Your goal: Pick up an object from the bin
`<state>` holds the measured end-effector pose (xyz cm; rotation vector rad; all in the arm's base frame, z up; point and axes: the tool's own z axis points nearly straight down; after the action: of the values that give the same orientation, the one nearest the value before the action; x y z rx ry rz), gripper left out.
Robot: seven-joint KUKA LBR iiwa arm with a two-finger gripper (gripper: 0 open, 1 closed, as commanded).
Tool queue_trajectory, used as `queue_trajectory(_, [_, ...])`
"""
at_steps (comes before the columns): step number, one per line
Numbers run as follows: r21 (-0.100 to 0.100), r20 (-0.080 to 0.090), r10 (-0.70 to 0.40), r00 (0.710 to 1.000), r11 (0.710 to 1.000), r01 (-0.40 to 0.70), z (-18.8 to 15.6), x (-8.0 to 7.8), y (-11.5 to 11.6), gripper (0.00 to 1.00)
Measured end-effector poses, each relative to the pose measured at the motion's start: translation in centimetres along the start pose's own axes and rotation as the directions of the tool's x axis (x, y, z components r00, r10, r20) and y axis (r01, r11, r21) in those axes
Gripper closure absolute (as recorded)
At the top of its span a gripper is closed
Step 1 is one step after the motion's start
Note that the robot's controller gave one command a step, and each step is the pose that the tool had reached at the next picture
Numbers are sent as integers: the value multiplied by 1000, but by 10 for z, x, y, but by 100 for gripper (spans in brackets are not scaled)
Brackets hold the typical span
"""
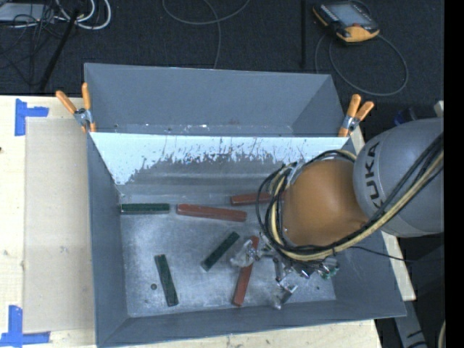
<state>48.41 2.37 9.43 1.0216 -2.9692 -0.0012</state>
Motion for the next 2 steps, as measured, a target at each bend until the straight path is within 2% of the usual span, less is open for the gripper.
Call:
queue_trajectory(1, [-2,-2,-131,991,991,131,21,-8,-7,100])
queue_trajectory(2, [-2,-2,-131,991,991,131,21,-8,-7,100])
